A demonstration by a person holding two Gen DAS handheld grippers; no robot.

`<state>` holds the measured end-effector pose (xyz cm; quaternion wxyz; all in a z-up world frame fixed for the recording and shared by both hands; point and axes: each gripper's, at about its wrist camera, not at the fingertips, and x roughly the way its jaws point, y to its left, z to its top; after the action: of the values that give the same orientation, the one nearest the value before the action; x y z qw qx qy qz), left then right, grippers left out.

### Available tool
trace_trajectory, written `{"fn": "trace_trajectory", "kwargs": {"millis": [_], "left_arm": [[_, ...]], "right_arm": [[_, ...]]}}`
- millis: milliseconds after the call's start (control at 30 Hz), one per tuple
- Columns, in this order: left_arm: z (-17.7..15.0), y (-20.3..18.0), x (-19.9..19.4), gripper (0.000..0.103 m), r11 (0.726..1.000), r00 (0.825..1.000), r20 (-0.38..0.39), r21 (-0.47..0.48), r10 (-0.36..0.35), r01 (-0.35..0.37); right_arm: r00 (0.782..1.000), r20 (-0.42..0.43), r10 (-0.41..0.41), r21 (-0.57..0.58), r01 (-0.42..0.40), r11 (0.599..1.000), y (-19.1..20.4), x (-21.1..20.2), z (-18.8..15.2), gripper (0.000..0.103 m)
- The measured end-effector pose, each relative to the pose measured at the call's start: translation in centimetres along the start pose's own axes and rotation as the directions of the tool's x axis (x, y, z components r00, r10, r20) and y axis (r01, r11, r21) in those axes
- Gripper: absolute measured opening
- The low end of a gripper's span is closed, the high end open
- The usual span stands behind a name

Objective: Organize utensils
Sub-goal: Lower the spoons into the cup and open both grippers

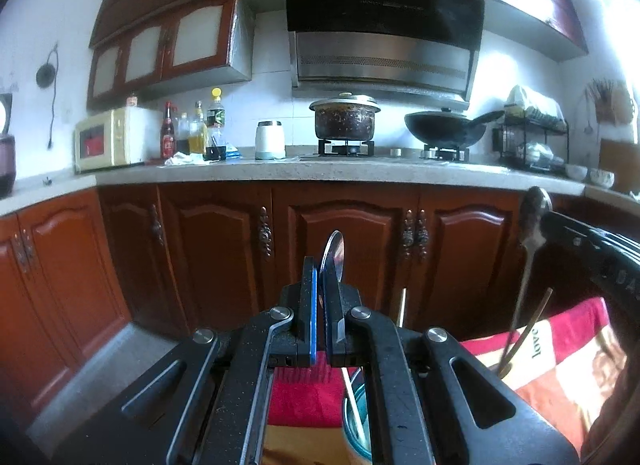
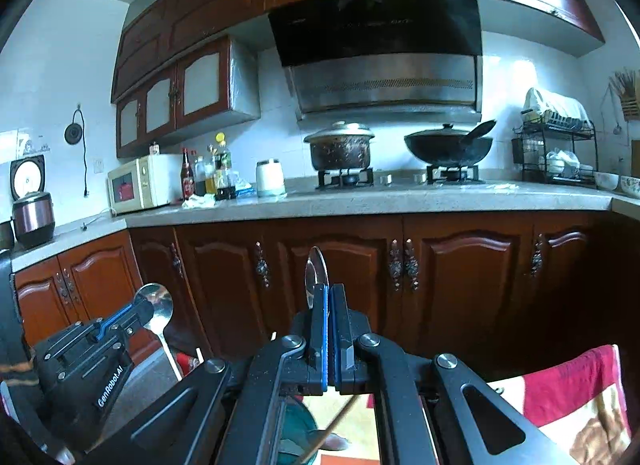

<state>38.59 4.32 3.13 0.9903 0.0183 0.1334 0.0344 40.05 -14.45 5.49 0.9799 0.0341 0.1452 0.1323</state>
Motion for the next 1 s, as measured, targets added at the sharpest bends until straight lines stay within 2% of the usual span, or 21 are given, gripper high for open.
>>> {"fn": "trace_trajectory", "kwargs": {"millis": [400, 700, 1000], "left_arm": [[-3.0, -2.0, 0.2, 0.001, 0.993, 1.0, 0.011, 0.113, -0.022, 0.021], [-4.5, -1.6, 0.9, 0.001, 0.994, 0.999, -0.035, 0.096, -0.039, 0.042], [-5.9, -1.3, 1.0, 0.001, 0.995, 0.991, -0.098, 0.039, -0.089, 0.093]], "right_arm": [[0.999, -0.038, -0.025, -0.025, 0.024, 0.999, 1.3, 2.5, -3.0, 0.001], [0.998, -0.051, -0.029, -0.052, 0.026, 0.998, 1.8, 2.6, -4.7, 0.001], [0.993, -0.117, -0.009, -0.026, 0.006, 1.0, 1.4, 2.6, -7.2, 0.001]]}}
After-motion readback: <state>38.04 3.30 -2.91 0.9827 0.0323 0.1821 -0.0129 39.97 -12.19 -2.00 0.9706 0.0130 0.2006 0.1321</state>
